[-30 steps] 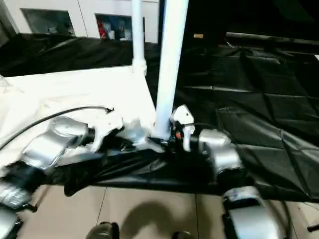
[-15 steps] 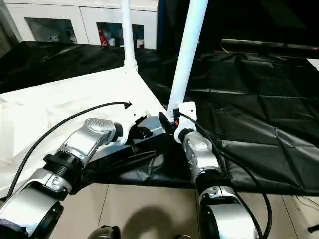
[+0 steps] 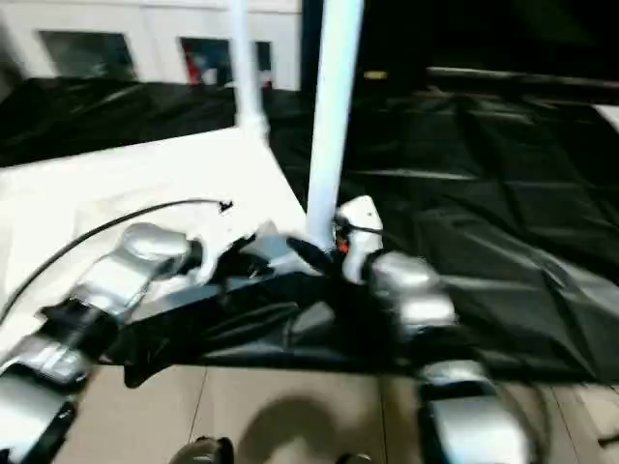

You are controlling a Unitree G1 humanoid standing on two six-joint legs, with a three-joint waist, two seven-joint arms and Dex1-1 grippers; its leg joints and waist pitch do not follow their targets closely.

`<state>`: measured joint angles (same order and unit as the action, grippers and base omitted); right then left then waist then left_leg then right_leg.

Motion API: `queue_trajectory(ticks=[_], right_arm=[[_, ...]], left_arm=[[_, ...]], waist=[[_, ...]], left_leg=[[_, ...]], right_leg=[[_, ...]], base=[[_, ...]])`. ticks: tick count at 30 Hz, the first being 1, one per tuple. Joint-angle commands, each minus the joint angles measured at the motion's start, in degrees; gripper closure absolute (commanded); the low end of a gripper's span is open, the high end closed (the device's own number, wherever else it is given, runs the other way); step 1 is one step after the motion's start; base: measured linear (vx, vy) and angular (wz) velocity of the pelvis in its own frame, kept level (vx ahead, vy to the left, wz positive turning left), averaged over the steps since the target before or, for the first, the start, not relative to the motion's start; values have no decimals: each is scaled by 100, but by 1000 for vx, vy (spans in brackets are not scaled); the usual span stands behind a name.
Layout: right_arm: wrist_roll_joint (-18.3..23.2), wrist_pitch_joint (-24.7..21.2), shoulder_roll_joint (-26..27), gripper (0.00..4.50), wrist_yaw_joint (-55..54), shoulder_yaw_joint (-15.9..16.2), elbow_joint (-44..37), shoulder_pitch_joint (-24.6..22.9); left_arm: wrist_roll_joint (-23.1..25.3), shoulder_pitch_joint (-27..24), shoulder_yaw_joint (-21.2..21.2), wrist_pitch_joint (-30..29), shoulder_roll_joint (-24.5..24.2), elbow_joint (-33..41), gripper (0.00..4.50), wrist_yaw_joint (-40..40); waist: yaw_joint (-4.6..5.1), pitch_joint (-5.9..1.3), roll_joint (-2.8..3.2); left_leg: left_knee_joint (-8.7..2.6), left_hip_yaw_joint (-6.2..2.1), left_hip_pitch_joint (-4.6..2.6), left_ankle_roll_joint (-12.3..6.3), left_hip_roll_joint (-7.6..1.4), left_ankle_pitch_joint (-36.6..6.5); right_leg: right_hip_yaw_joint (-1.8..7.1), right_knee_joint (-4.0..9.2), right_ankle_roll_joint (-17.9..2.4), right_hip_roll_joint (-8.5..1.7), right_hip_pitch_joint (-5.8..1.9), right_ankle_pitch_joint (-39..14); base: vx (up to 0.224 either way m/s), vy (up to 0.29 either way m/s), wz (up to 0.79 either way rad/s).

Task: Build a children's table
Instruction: Insert table leg to table base

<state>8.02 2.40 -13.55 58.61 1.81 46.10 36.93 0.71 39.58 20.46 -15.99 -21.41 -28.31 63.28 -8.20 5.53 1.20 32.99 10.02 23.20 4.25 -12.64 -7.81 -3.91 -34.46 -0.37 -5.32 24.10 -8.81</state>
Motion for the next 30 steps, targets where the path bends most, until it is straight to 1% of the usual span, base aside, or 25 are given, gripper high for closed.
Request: queue_trajectory(ticks=[1,2,3,4,5,6,8,10,11,14,16,17,18,19,20,21,22,23,24,25,26,27,28,30], right_arm=[[22,-56,-62,86,380,129,-152,-56],[-8,-16,-113,103,479,172,-159,-35],[-11,-18,-127,113,505,186,-165,-31],[-13,-23,-144,123,539,203,-171,-24],[-5,-39,-149,131,578,227,-178,-14],[-4,-40,-149,131,579,228,-178,-14],[-8,-85,-161,149,684,283,-225,-39],[-9,-99,-155,163,726,304,-230,-60],[-15,-122,-139,167,755,334,-241,-103],[-45,-147,-94,171,613,318,-214,-155],[-70,-135,-72,173,505,303,-177,-159],[-294,26,71,173,-470,186,157,-137],[-295,19,84,173,-539,169,178,-134],[-293,-44,193,173,-1111,23,346,-105],[-202,-187,388,173,-1972,-248,552,-64],[-157,-236,457,173,-2231,-341,610,-54],[-66,-321,605,173,-2681,-501,695,-43],[-50,-317,709,173,-2995,-565,741,-46],[-60,-298,814,173,-3265,-594,786,-47],[-48,-259,958,173,-3525,-629,831,-45],[-28,-232,1099,174,-3724,-661,854,-44],[40,-279,1396,174,-3572,-582,821,-62],[40,-279,1396,174,-3572,-582,821,-62],[-16,-148,1547,174,-3255,-400,713,-107]], left_arm=[[-167,-13,110,134,-35,390,450,344],[-213,-78,133,67,-116,553,450,522],[-221,-98,135,47,-137,600,450,567],[-229,-122,135,24,-161,660,450,615],[-262,-161,129,-11,-208,749,450,716],[-263,-163,129,-13,-210,752,450,720],[-280,-189,136,-44,-279,817,450,784],[-266,-184,133,-37,-297,801,450,780],[-248,-177,118,-33,-319,773,450,777],[-226,-149,60,-75,-306,704,450,664],[-216,-136,37,-109,-292,675,450,603],[-82,22,-122,-360,-85,363,450,-1],[-73,35,-132,-375,-70,339,450,-44],[3,142,-217,-490,53,140,450,-404],[134,318,-351,-600,249,-199,450,-1023],[175,376,-397,-644,317,-309,450,-1236],[244,496,-503,-717,457,-545,450,-1690],[249,581,-598,-734,572,-724,450,-2006],[233,649,-667,-727,677,-860,450,-2221],[218,717,-731,-689,797,-1001,450,-2451],[211,754,-756,-645,886,-1075,450,-2586],[200,781,-723,-521,1024,-1139,450,-2633],[200,781,-723,-521,1024,-1139,450,-2633],[182,754,-646,-386,1087,-1109,450,-2492]], waist=[[21,-635,2],[16,-590,15],[15,-586,19],[24,-588,15],[36,-572,10],[34,-555,21],[39,-541,8],[42,-525,14],[38,-531,5],[40,-529,6],[45,-537,-2],[62,-529,-4],[67,-521,9],[76,-530,-11],[80,-517,-3],[94,-517,-2],[97,-523,15],[88,-532,2],[95,-526,-4],[102,-532,20],[90,-537,9],[79,-541,15],[77,-541,7],[70,-538,17]], left_leg=[[-233,49,-131,-566,-33,-541],[-240,58,-120,-523,-30,-786],[-247,49,-136,-465,-45,-968],[-262,44,-152,-377,-51,-1155],[-279,49,-169,-322,-56,-1300],[-295,47,-179,-255,-57,-1466],[-315,40,-187,-160,-58,-1617],[-326,40,-200,-96,-54,-1756],[-326,39,-205,-71,-53,-1756],[-332,33,-197,-50,-53,-1736],[-332,28,-187,-46,-49,-1697],[-333,34,-191,0,-42,-1637],[-335,35,-201,34,-34,-1683],[-334,34,-200,69,-23,-1714],[-345,26,-197,100,-21,-1718],[-353,20,-215,159,-20,-1787],[-348,13,-208,187,-11,-1799],[-348,10,-214,184,-7,-1818],[-340,23,-201,163,6,-1804],[-337,28,-201,149,7,-1798],[-339,19,-217,163,2,-1813],[-343,17,-204,133,10,-1845],[-345,15,-192,107,14,-1836],[-352,10,-193,79,2,-1885]], right_leg=[[164,146,-1725,-208,-343,222],[169,168,-1714,-209,-312,-1],[169,170,-1710,-217,-307,-170],[170,184,-1673,-231,-325,-415],[175,206,-1640,-225,-310,-592],[178,236,-1585,-230,-301,-844],[189,258,-1500,-242,-302,-1119],[199,292,-1426,-248,-285,-1373],[204,298,-1396,-252,-285,-1428],[205,295,-1358,-247,-276,-1444],[201,288,-1348,-247,-289,-1426],[209,287,-1351,-246,-262,-1406],[210,299,-1339,-243,-247,-1488],[212,309,-1305,-252,-268,-1589],[214,321,-1278,-254,-263,-1655],[210,341,-1227,-255,-256,-1798],[209,342,-1188,-261,-264,-1836],[203,363,-1152,-261,-269,-1830],[206,367,-1134,-247,-263,-1799],[217,371,-1136,-249,-240,-1732],[207,378,-1130,-247,-246,-1735],[201,384,-1097,-248,-262,-1748],[197,385,-1082,-246,-274,-1736],[196,389,-1060,-244,-268,-1717]], base=[[0,0,0],[0,0,0],[0,0,0],[0,0,0],[0,0,0],[0,0,0],[0,0,0],[0,0,0],[0,0,0],[0,0,0],[0,0,0],[0,0,0],[0,0,0],[0,0,0],[0,0,0],[0,0,0],[0,0,0],[0,0,0],[0,0,0],[0,0,0],[0,0,0],[0,0,0],[0,0,0],[0,0,0]])
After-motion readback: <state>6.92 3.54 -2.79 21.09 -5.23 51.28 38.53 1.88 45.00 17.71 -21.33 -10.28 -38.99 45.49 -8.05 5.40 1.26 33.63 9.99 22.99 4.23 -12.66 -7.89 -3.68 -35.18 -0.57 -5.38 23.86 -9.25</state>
